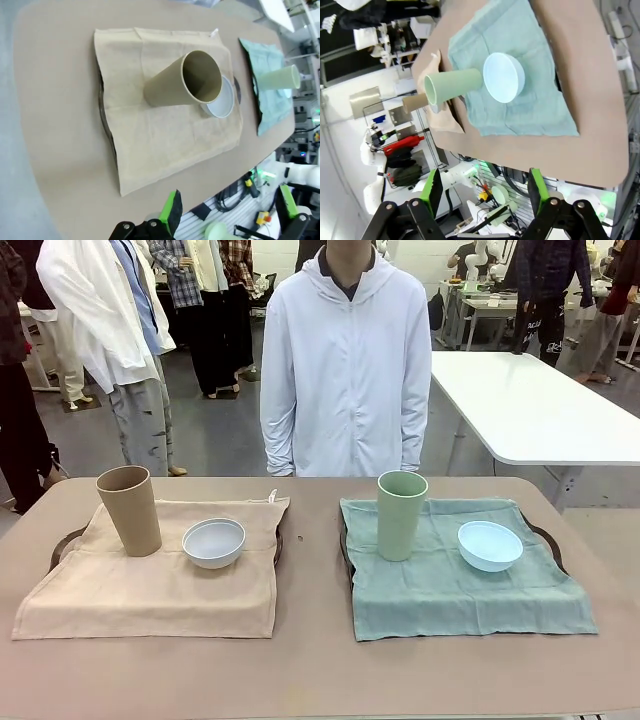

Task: Set up a tray with a mat and arrange the tableware.
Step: Place the Picnic Bowl and Reusable plastic cup back onto the Handle tray in front of the human's position.

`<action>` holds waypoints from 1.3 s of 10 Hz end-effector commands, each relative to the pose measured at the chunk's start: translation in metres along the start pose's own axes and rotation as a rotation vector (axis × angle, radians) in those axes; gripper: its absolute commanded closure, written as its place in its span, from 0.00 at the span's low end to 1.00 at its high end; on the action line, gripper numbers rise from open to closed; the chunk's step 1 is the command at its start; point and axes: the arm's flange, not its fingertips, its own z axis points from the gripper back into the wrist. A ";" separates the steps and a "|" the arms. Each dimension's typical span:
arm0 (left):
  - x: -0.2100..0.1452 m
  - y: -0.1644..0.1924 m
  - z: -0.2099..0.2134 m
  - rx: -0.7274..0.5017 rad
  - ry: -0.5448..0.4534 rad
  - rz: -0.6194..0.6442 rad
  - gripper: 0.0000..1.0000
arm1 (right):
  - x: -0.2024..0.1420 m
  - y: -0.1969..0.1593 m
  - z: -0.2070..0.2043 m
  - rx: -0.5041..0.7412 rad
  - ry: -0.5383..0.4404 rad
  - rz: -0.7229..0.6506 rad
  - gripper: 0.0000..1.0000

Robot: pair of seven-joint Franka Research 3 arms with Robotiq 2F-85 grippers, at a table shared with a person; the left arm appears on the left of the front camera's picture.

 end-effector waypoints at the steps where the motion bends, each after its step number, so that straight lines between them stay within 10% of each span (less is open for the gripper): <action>1: -0.003 0.003 -0.007 -0.051 -0.033 0.012 0.00 | -0.003 -0.005 -0.001 0.064 -0.025 0.012 0.11; 6: -0.006 -0.010 -0.018 -0.056 -0.063 -0.155 0.00 | 0.004 -0.013 -0.006 0.036 -0.017 -0.035 0.11; 7: 0.000 0.001 -0.008 -0.065 -0.025 0.002 0.00 | -0.003 -0.010 0.002 0.114 -0.006 -0.020 0.11; 13: 0.000 0.001 -0.008 -0.065 -0.025 0.002 0.00 | -0.003 -0.010 0.002 0.114 -0.006 -0.020 0.11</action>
